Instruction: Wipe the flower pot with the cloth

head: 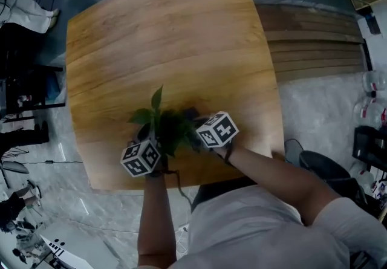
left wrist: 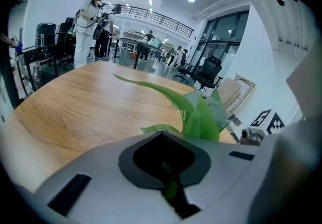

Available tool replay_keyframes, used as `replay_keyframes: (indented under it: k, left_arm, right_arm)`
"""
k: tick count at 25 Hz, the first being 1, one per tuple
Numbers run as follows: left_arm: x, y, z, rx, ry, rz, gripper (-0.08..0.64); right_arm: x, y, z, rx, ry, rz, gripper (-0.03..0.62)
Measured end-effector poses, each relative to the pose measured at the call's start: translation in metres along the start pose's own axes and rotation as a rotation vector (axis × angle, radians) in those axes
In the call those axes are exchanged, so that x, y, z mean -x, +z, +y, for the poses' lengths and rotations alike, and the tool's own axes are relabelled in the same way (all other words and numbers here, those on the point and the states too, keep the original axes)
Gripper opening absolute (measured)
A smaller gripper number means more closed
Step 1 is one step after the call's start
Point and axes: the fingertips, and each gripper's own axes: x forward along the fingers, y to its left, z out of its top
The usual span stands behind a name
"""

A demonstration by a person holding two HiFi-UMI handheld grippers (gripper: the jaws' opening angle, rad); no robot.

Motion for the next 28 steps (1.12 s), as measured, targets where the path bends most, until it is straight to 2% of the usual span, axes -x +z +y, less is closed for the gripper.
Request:
replay_keyframes:
  k: [5, 7, 11, 14, 17, 19, 22, 28]
  left_arm:
    - [0.005, 0.001, -0.001, 0.038, -0.001, -0.012, 0.006]
    - [0.006, 0.001, -0.003, 0.048, -0.003, -0.020, 0.006]
    - [0.004, 0.003, -0.007, 0.042, -0.013, -0.030, 0.006]
    - [0.002, 0.005, -0.009, 0.000, -0.005, -0.044, 0.006]
    - [0.003, 0.004, -0.010, -0.025, 0.009, -0.067, 0.006]
    - [0.009, 0.006, -0.009, -0.025, 0.016, -0.085, 0.006]
    - [0.027, 0.015, -0.013, -0.031, 0.022, -0.114, 0.006]
    - [0.077, 0.039, -0.046, -0.047, 0.005, -0.184, 0.006]
  right_arm:
    - [0.041, 0.017, 0.037, 0.022, 0.046, -0.042, 0.046]
    - [0.037, 0.017, 0.031, 0.032, 0.024, -0.037, 0.046]
    - [0.005, 0.007, -0.004, -0.006, -0.025, -0.009, 0.046]
    - [-0.014, 0.004, -0.020, -0.001, -0.045, -0.002, 0.046]
    - [-0.010, 0.003, -0.019, 0.023, -0.044, -0.003, 0.046]
    - [0.005, 0.004, -0.010, 0.067, -0.044, -0.010, 0.046]
    - [0.036, 0.014, 0.013, 0.181, -0.053, -0.035, 0.046]
    - [0.095, 0.032, 0.054, 0.402, -0.092, -0.052, 0.048]
